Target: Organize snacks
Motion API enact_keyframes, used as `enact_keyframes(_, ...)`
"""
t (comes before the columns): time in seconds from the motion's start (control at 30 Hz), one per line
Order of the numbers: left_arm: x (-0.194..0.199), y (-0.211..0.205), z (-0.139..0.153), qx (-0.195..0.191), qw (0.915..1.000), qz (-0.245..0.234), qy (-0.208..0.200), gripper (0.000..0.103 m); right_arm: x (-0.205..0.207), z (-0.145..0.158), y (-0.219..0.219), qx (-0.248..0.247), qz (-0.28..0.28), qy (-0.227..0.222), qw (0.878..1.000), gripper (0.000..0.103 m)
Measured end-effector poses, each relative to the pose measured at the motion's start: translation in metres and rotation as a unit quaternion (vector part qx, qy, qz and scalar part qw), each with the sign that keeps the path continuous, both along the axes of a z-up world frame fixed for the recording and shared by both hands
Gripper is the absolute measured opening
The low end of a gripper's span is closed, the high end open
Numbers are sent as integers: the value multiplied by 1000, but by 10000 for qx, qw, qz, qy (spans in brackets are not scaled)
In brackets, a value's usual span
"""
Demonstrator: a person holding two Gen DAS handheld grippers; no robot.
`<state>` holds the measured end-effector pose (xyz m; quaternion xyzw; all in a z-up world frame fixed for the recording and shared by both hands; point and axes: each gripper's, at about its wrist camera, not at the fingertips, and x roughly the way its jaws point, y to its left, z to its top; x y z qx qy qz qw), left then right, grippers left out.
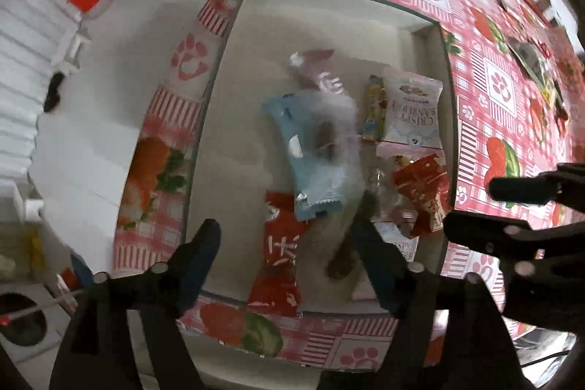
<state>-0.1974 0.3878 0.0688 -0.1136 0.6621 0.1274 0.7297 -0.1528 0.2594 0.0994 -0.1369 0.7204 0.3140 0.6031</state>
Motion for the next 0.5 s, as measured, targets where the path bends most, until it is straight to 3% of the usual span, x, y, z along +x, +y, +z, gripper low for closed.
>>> enact_keyframes(0.07, -4, 3, 0, -113, 9999, 61, 8, 82, 1, 1, -3, 46, -108, 5, 9999, 78)
enact_keyframes(0.23, -8, -4, 0, 21, 9999, -56, 85, 93, -1, 5, -2, 0, -126, -47, 9999, 78)
enact_keyframes(0.27, -9, -5, 1, -15, 9999, -93, 81, 94, -2, 7, -2, -8, -122, -64, 9999, 84)
enact_keyframes(0.3, -9, -7, 1, -61, 9999, -129, 72, 94, -3, 7, -1, -15, -113, -80, 9999, 103)
enact_keyframes(0.5, -7, -16, 8, 103, 9996, -252, -87, 94, -3, 18, -1, 11, 7, -263, 9997, 103)
